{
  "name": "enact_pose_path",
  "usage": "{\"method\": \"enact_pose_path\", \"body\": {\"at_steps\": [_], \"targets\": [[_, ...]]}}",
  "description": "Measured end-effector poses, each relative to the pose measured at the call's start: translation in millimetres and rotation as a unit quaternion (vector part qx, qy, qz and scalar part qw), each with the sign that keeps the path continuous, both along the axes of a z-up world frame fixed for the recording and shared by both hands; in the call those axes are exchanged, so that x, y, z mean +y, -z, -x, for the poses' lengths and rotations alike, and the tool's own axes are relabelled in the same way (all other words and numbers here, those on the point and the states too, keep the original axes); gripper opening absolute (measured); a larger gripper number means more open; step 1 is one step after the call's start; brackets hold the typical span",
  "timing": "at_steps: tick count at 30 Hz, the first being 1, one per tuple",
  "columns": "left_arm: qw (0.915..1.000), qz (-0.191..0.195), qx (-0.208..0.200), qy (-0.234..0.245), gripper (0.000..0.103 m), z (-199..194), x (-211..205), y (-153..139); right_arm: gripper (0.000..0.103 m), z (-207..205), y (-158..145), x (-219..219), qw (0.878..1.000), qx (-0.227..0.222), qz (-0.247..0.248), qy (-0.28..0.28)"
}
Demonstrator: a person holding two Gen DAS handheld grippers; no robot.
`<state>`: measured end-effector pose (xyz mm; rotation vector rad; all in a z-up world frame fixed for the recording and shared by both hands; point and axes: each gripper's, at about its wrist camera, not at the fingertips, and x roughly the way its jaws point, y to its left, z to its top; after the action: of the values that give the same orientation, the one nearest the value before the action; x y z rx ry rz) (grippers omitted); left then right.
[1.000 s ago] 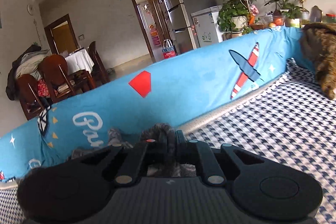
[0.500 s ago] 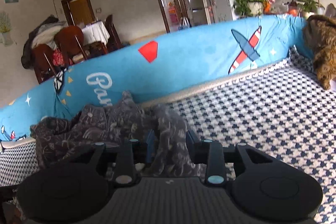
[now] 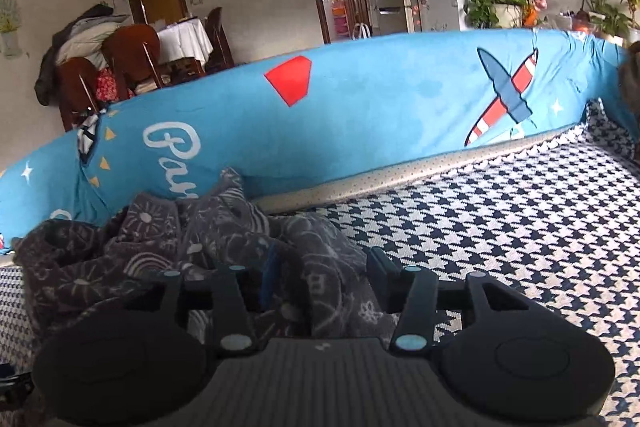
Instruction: Fold clothes
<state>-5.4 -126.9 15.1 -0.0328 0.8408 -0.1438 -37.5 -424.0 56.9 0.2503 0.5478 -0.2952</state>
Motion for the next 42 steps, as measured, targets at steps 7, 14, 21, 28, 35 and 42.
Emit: {"method": "enact_pose_path", "body": {"at_steps": [7, 14, 21, 28, 35, 42], "targets": [[1.0000, -0.001, 0.005, -0.002, 0.103, -2, 1, 2, 0.046, -10, 9, -8, 1.000, 0.002, 0.001, 0.030], [1.0000, -0.003, 0.005, -0.003, 0.103, -3, 1, 3, 0.007, -19, 17, -15, 0.998, 0.002, 0.002, 0.061], [0.9999, -0.010, -0.003, -0.003, 0.103, -1, -1, 2, 0.007, 33, -38, -30, 0.985, -0.089, 0.037, 0.140], [0.9998, -0.015, -0.009, -0.003, 0.103, 2, -3, 0, 0.023, 76, -54, -57, 0.981, -0.033, -0.006, 0.190], [0.9998, -0.016, -0.010, -0.002, 0.103, 0, -3, 0, 0.038, 92, -46, -60, 0.985, 0.030, -0.033, 0.164], [0.9999, -0.012, -0.007, -0.002, 0.103, -1, -2, 1, 0.047, 110, -18, -54, 0.982, 0.108, -0.063, 0.140]]}}
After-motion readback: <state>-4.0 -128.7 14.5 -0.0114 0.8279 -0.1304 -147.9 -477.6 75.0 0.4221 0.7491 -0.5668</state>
